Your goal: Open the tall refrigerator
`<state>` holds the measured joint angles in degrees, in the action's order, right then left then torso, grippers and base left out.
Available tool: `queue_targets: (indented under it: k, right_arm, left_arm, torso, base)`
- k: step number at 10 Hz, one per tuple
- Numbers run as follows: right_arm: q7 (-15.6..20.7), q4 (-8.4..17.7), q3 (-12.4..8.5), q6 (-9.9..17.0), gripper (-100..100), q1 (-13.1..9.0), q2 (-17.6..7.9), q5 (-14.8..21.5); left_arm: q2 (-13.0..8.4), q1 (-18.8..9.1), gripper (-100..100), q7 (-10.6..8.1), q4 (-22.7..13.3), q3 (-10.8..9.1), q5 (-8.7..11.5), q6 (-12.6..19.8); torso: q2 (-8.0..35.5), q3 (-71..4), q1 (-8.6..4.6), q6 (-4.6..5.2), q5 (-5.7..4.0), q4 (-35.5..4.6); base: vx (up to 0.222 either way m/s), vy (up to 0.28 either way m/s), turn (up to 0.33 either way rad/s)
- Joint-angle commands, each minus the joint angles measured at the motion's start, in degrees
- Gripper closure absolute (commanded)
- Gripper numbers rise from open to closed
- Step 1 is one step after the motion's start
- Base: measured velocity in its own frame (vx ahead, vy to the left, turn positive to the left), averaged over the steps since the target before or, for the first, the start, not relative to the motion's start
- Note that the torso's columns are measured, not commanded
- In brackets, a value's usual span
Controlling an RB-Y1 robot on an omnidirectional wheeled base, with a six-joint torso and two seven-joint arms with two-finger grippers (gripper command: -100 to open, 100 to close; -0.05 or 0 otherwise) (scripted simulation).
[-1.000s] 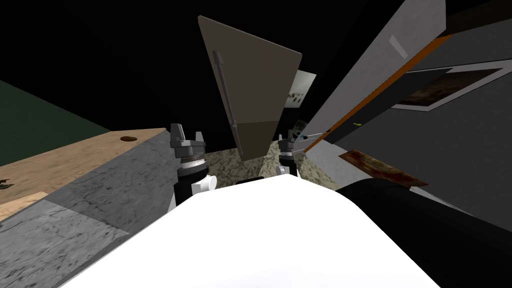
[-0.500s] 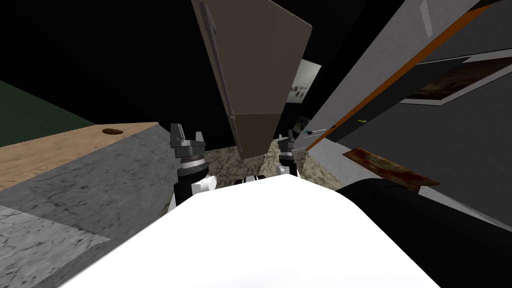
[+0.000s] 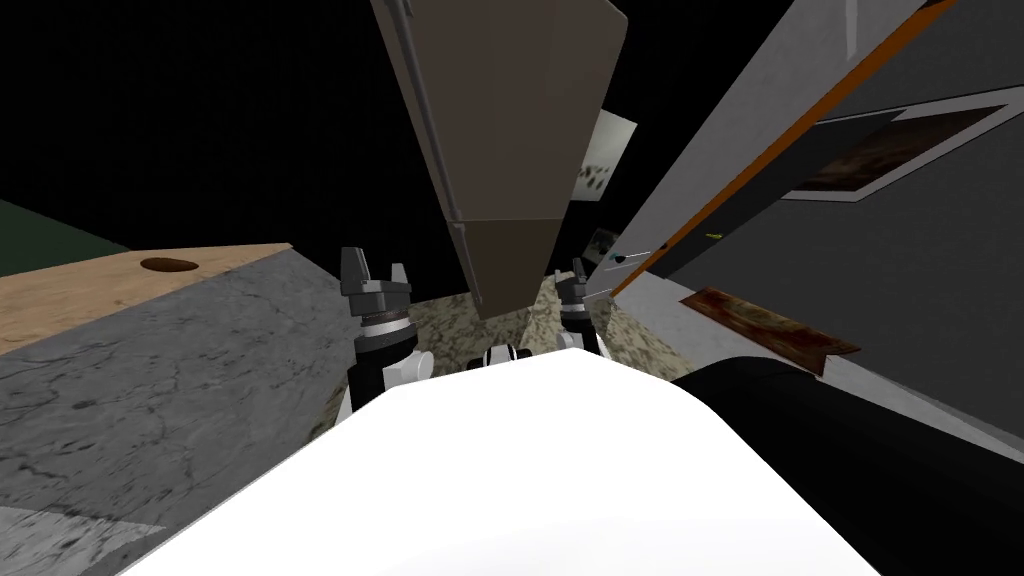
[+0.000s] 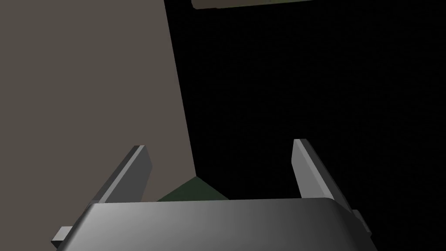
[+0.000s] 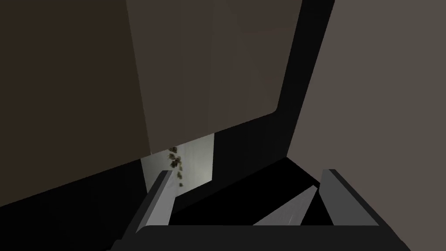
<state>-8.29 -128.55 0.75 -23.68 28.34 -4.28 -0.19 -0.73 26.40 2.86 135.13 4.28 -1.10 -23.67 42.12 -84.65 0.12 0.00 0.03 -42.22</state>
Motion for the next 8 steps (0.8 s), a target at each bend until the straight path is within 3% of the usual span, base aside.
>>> queue_targets:
  k: [1,8]
  right_arm:
    - [0.6,0.0,-0.4,0.5,-100,-0.2,-3.8,1.5]
    - [3.3,-0.8,-2.3,2.9,-100,-0.8,-14.4,8.4]
  left_arm:
    - [0.0,0.0,0,0.0,0.0,0.0,0.0,0.0]
    - [0.0,0.0,0,0.0,0.0,0.01,0.0,0.0]
  torso:
    - [0.2,0.1,-0.08,-0.02,-0.02,-0.1]
    - [0.2,0.1,0.12,0.0,0.03,-0.1]
  base:
    - [0.052,0.075,-0.135]
    - [0.092,0.132,-0.193]
